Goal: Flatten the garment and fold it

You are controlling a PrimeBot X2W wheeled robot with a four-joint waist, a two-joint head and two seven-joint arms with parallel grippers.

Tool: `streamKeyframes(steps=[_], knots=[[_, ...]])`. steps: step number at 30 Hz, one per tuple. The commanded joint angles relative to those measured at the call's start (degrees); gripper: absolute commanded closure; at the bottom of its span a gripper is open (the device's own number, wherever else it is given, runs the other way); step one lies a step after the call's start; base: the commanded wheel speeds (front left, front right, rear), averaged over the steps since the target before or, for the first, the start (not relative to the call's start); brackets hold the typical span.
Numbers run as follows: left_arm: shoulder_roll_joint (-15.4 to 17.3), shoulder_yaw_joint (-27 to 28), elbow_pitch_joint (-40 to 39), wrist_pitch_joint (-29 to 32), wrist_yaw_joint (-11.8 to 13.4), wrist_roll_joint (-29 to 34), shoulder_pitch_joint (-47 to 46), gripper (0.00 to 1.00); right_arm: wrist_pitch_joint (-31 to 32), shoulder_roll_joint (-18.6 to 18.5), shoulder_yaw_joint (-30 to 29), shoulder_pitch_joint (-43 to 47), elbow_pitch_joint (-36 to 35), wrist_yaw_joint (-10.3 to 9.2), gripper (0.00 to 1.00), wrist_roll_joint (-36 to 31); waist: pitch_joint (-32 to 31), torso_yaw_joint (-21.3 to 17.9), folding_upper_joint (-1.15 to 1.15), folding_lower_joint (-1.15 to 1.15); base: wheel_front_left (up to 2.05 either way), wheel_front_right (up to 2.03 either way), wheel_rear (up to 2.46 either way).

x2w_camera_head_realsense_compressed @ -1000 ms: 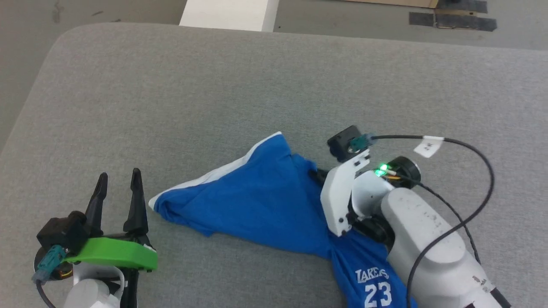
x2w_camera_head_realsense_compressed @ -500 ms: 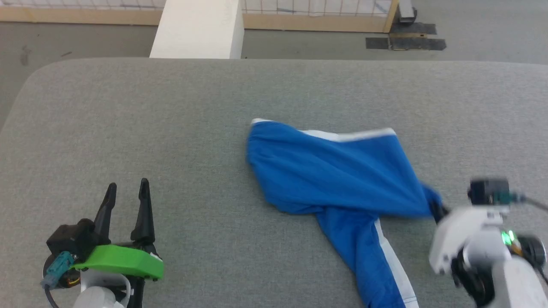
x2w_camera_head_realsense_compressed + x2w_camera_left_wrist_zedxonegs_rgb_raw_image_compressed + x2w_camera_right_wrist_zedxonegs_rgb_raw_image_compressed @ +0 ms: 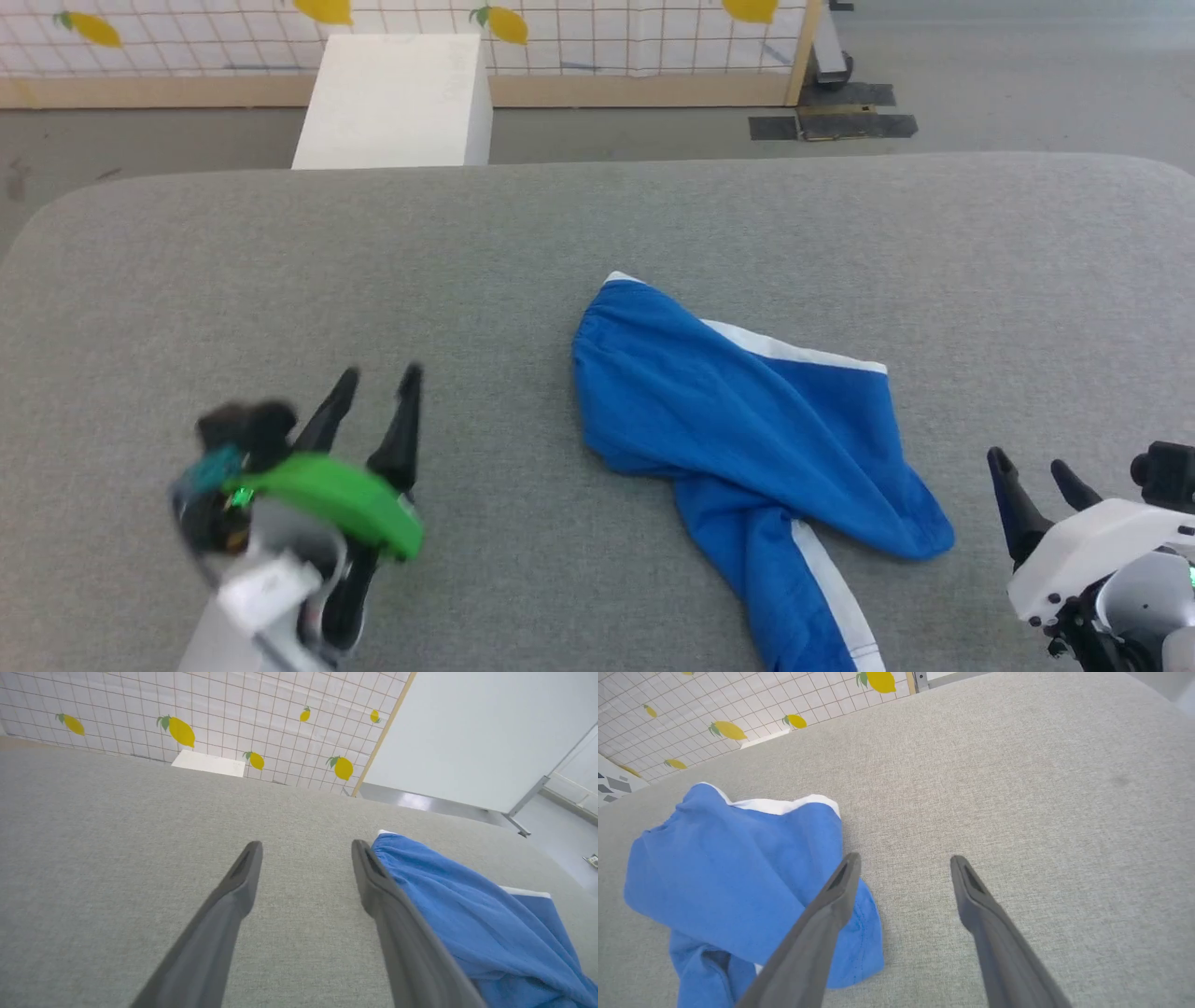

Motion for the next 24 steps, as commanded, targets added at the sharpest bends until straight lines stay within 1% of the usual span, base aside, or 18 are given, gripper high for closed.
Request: streamKeyframes(steps=[1,5,7,11,13,15,18,19,20,21,24], knots=[[0.3,-1.2,0.5,2.4,-0.4,-0.8,-3.3,0.00,-0.3,0.0,-0.2,-0.9,-0.2,-0.08,0.00,-0.4,0.1,-1.7,0.00,0.00,0.00,0.00,0.00],[-0.1,-4.7,4.2,13.6,-0.2,-2.1,-10.9,0.00,-0.4,0.0,0.0,-1.8,-0.4,-0.08,0.00,-0.3,1.2,-4.8,0.00,0.00,0.00,0.00,0.00],[-0.3,-6.2,6.8,20.4,0.7,-2.3,-14.3,0.00,-0.5,0.0,0.7,-2.2,-0.4,-0.08,0.00,0.1,2.1,-7.0,0.00,0.00,0.00,0.00,0.00],[-0.2,-8.7,10.3,30.1,1.5,-2.4,-18.1,0.00,-1.4,0.0,1.5,-2.6,-0.1,-0.08,0.00,0.9,4.2,-10.6,0.00,0.00,0.00,0.00,0.00],[0.0,-9.8,11.8,33.8,2.0,-2.2,-18.5,0.00,-2.1,0.0,1.7,-2.5,0.3,-0.08,0.00,1.4,5.1,-12.1,0.00,0.00,0.00,0.00,0.00],[0.3,-10.3,12.4,35.2,2.4,-2.0,-18.1,0.00,-2.8,0.0,1.9,-2.4,0.8,-0.08,0.00,1.7,5.9,-13.4,0.00,0.00,0.00,0.00,0.00],[0.8,-11.1,13.3,37.1,3.0,-1.7,-16.6,0.00,-3.9,0.0,1.9,-2.2,1.6,-0.08,0.00,2.4,6.6,-14.2,0.00,0.00,0.00,0.00,0.00],[1.0,-11.4,13.5,37.7,3.1,-1.6,-16.0,0.03,-4.3,0.0,2.0,-2.2,1.8,-0.08,0.00,2.6,6.9,-14.3,0.00,0.00,0.00,0.00,0.00],[1.0,-11.5,13.4,37.7,2.9,-1.9,-15.6,0.53,-4.6,0.0,2.0,-2.2,2.0,-0.08,0.00,2.7,7.0,-14.3,0.00,0.00,0.00,0.00,0.00],[0.8,-11.3,13.0,37.1,2.7,-2.4,-15.2,1.00,-4.9,0.0,2.0,-2.2,2.3,-0.08,0.00,2.8,7.0,-14.2,0.00,0.00,0.00,0.00,0.00],[0.7,-9.2,11.5,34.5,2.4,-4.6,-14.5,1.00,-5.7,0.0,2.4,-2.6,3.1,-0.08,0.00,3.2,6.9,-13.3,0.00,0.00,0.00,0.00,0.00]])
